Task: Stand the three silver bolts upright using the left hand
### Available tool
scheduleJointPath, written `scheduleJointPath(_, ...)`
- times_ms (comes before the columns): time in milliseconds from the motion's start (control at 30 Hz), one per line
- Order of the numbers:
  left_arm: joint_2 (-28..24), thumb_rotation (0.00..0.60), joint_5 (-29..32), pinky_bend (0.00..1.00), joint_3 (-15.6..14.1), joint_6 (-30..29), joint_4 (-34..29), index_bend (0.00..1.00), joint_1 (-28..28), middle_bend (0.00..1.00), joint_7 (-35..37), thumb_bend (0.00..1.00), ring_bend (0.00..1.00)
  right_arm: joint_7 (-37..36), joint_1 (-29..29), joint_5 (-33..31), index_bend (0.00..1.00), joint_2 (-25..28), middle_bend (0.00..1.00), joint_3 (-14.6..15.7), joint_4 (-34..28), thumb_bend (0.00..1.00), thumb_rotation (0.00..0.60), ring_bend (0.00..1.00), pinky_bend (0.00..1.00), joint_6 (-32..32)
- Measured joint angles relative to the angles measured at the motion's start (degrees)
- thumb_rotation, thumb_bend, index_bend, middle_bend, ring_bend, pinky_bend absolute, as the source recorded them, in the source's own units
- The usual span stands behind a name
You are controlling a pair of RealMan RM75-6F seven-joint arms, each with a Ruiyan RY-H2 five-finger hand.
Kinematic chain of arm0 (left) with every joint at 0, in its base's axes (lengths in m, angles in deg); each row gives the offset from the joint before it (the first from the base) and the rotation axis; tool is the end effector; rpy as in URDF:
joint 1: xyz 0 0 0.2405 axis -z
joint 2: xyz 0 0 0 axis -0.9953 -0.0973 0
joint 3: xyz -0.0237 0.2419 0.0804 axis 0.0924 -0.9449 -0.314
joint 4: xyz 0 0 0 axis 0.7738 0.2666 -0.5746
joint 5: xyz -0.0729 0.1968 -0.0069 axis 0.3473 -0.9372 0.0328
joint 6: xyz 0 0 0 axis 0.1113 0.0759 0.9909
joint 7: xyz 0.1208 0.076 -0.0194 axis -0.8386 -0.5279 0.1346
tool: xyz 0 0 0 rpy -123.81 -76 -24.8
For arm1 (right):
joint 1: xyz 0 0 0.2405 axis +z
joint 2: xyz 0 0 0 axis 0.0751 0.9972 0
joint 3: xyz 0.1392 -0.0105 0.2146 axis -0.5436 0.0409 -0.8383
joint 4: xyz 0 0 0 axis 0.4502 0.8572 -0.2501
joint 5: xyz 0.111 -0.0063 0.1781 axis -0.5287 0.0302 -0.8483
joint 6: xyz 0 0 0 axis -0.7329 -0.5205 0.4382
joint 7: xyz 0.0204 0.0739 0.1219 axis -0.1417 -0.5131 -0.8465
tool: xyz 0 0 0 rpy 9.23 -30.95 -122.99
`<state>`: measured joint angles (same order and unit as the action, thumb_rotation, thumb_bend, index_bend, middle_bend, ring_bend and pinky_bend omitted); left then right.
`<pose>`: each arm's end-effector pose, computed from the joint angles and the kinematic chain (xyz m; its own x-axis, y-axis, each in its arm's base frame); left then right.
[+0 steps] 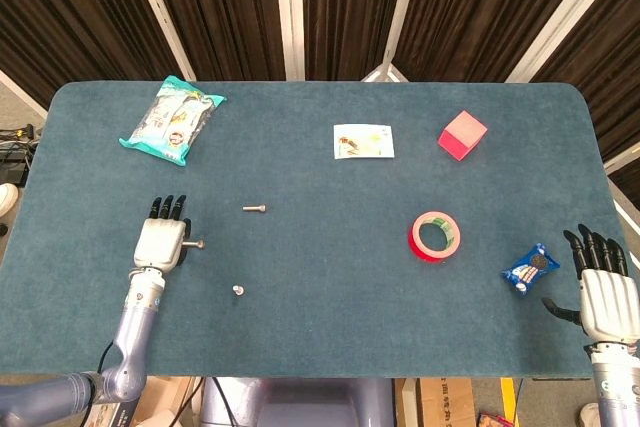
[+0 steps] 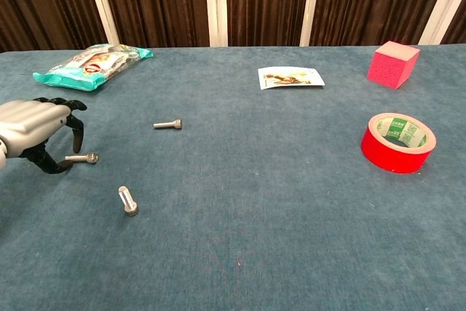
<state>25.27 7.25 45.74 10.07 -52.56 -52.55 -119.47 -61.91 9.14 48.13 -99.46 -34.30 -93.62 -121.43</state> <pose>-0.2281 0.3113 -0.0272 0.6443 0.2057 0.7366 0.7612 -0.0798 -0.6435 -0.3188 -0.1930 0.1545 0.4273 -0.0046 0.9041 -0.8928 0.1557 0.4227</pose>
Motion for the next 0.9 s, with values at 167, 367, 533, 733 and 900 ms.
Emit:
scheduleJointPath(167,0.26,0.600,-0.02,0.00,-0.17,-0.09,0.34,0.52,0.00,0.04,-0.36,0.50,0.00,-0.06,-0.01,0.00,0.11,0.02,0.03,0.01,-0.04,0.00,0.600,0.00,0.00,0.03)
scheduleJointPath(367,0.50,0.600,-0.31,0.00,-0.31,-0.19,0.38,0.54,-0.04,0.04,-0.26,0.53,0.00,-0.18,-0.06,-0.04,0.11,-0.04,0.03,-0.07,-0.08,0.00,0.600,0.00,0.00,-0.11)
scheduleJointPath(533,0.71,0.600,-0.26,0.00,-0.35,-0.32,0.75,0.55,-0.10,0.05,-0.55,0.55,0.00,-0.25,-0.01,-0.11,0.11,-0.06,0.03,-0.07,-0.05,0.00,0.600,0.00,0.00,0.04)
scheduleJointPath(733,0.54,0.600,-0.93,0.00,-0.38,-0.93,0.57,0.57,-0.09,0.05,-0.89,0.57,0.00,-0.37,-0.08,-0.10,0.11,-0.04,0.03,-0.12,-0.17,0.00,0.600,0.00,0.00,-0.13)
scheduleJointPath(900,0.13,0.600,-4.62,0.00,-1.24,-3.46,0.33,0.58,0.09,0.05,-2.51,0.57,0.00,-0.40,-0.08,0.05,0.11,-0.09,0.03,-0.05,-0.20,0.00,0.600,0.00,0.00,-0.12)
